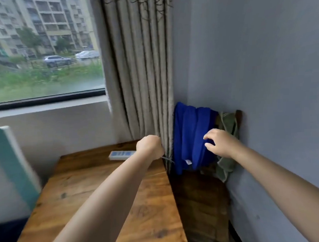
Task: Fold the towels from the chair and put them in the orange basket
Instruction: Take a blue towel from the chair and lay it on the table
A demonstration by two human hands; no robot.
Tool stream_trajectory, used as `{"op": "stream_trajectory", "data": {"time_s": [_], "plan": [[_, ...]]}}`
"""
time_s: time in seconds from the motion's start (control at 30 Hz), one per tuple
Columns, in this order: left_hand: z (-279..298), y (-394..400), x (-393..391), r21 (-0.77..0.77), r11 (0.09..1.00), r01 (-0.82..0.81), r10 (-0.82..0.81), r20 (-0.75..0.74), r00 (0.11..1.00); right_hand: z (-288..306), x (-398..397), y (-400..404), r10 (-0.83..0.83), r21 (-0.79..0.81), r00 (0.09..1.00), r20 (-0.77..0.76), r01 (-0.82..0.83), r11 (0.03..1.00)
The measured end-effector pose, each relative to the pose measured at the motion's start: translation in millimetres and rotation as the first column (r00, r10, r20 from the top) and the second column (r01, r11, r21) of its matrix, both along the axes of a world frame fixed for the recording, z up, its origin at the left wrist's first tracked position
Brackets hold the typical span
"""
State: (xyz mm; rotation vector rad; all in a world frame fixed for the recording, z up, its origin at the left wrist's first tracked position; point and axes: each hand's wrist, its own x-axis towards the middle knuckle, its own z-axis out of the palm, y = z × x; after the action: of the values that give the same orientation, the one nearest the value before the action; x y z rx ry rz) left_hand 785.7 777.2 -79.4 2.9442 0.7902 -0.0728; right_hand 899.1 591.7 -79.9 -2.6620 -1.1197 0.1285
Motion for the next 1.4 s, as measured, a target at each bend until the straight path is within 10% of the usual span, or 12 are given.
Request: {"op": "stream_trajectory", "data": {"time_s": [0.57, 1.0, 1.4], "plan": [[-50.7, 36.8, 251.0, -0.139, 0.956, 0.259, -0.254, 0.05, 0.966, -33.6, 219.9, 23.0, -0.323, -0.036, 0.942, -0.095, 0.321, 0.946], [-95.7, 73.6, 380.6, -0.394, 0.913, -0.108, 0.169, 0.124, 0.978, -69.6, 366.2, 113.8, 0.162, -0.074, 0.982, -0.097, -0.169, 0.983], [-90.4, 103.9, 387.5, -0.477, 0.872, 0.11, 0.146, 0.467, 0.872, -79.4, 391.5, 125.9, 0.19, -0.056, 0.965, -0.182, -0.203, 0.978]]}}
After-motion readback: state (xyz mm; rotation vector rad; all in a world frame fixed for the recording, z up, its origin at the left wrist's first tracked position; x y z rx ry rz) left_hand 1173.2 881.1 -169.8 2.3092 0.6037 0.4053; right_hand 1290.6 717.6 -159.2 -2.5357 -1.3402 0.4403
